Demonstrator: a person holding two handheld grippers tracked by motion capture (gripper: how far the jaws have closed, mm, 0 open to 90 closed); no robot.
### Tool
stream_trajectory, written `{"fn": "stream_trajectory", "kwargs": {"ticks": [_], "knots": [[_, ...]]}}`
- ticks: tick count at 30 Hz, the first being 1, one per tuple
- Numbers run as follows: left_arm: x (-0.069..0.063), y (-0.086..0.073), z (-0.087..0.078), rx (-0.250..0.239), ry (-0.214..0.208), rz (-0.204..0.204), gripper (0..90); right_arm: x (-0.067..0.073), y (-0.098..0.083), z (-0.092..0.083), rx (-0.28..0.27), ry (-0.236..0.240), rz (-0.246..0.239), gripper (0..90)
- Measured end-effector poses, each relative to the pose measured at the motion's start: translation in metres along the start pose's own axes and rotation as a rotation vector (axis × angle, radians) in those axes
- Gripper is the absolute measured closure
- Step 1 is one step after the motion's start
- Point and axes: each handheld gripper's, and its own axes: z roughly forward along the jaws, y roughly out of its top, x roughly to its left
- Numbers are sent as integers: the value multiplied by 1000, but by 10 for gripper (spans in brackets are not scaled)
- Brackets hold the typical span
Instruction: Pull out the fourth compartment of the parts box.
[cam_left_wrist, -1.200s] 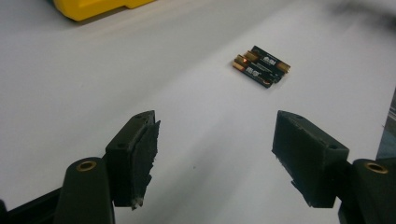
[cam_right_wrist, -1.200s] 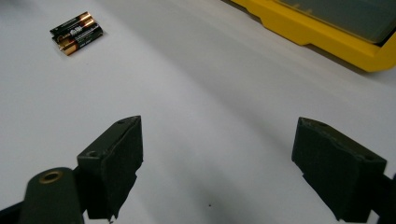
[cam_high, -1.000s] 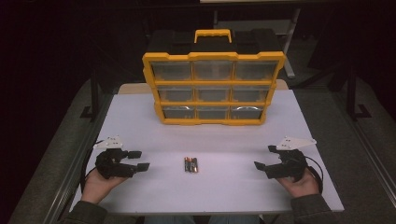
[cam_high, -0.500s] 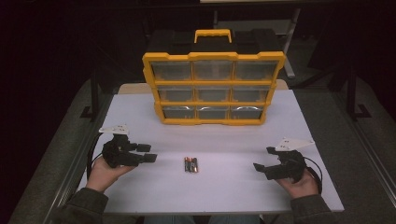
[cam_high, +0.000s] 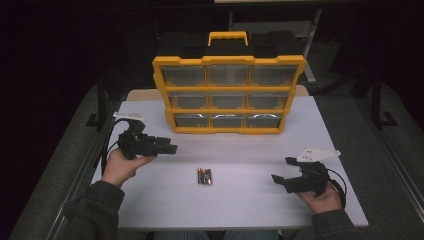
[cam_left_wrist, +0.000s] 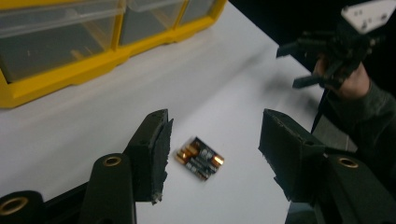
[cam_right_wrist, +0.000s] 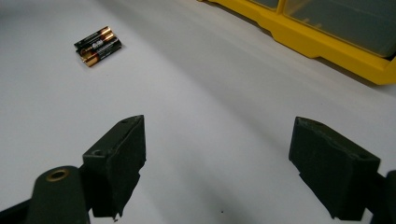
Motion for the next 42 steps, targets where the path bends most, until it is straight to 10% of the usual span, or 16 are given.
{"fn": "stream_trajectory", "kwargs": {"ticks": [20, 42], "knots": [[18, 55, 17, -189, 71, -217, 492, -2, 1, 1, -5, 1, 3, 178], [40, 61, 50, -442, 128, -430, 679, -4, 1, 2, -13, 8, -11, 186]]}}
